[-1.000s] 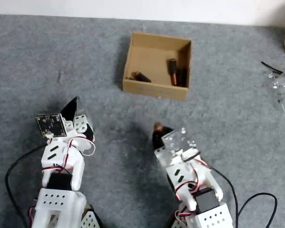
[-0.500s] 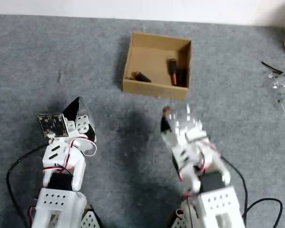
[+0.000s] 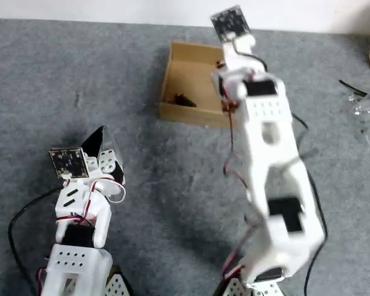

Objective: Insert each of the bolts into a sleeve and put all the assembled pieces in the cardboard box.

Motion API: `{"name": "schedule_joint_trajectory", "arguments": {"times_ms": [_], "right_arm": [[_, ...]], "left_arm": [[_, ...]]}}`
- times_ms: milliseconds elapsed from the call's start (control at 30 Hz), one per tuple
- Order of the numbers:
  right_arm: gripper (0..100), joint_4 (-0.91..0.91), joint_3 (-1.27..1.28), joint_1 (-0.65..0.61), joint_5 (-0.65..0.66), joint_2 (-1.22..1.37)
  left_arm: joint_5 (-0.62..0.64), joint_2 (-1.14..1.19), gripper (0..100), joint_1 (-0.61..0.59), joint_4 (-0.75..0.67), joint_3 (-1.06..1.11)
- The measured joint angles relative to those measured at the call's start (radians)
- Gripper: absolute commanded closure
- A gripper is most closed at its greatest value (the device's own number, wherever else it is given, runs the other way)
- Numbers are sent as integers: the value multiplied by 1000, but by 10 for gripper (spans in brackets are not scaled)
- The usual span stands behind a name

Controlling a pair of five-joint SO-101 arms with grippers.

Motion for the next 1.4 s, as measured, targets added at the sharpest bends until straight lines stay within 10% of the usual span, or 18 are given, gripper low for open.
{"name": "schedule_joint_trajectory", "arguments": {"times_ms": [567, 1200, 1400], "right_arm": [[995, 204, -1137, -66, 2, 942], [983, 272, -1267, -69, 6, 1099], [781, 322, -1272, -58, 6, 1099]], "left_arm": [[0, 0, 989, 0, 0, 0], [0, 0, 989, 0, 0, 0], [0, 0, 989, 0, 0, 0]]}}
